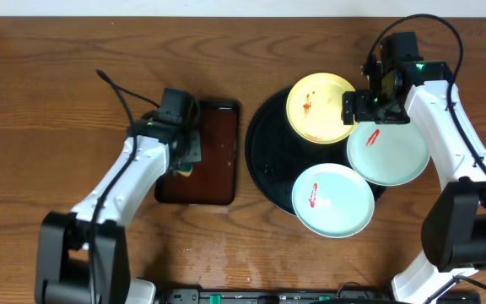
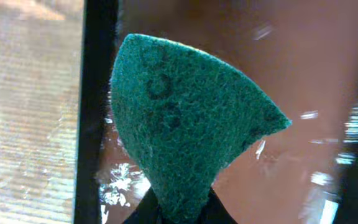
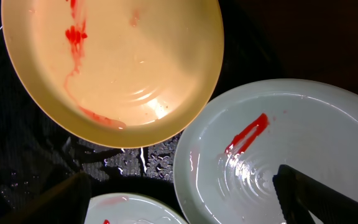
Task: Clean dirty plates on tray and stack at the side
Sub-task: 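Lift the sponge out of the water with the left gripper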
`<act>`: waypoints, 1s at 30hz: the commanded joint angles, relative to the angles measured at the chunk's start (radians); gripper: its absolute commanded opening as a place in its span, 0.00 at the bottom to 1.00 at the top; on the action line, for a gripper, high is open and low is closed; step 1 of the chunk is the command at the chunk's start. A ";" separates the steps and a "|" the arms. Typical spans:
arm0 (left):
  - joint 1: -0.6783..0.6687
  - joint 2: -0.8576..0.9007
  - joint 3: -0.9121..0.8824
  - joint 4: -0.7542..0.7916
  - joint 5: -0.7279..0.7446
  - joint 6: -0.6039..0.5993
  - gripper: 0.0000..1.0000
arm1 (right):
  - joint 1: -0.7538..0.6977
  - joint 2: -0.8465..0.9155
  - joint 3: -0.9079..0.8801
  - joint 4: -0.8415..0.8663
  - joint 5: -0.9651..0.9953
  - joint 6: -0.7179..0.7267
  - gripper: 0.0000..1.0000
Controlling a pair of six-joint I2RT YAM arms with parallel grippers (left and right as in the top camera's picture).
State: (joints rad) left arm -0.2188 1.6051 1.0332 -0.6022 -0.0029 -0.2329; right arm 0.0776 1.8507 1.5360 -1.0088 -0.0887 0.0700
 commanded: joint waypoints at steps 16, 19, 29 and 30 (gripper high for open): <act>0.177 -0.014 0.062 -0.014 0.644 0.047 0.07 | 0.009 0.001 -0.008 0.011 0.005 -0.053 0.99; 0.228 -0.014 0.064 -0.014 0.711 0.052 0.07 | 0.009 0.001 -0.008 0.012 0.005 -0.053 0.98; 0.327 -0.013 0.064 -0.010 0.907 0.103 0.07 | 0.009 0.001 -0.016 0.051 0.006 -0.054 0.99; 0.328 -0.013 0.064 -0.010 0.906 0.103 0.08 | 0.009 0.001 -0.022 0.065 0.006 -0.055 0.99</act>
State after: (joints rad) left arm 0.1009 1.5913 1.0637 -0.6155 0.8368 -0.1558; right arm 0.0776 1.8507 1.5341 -0.9619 -0.0891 0.0345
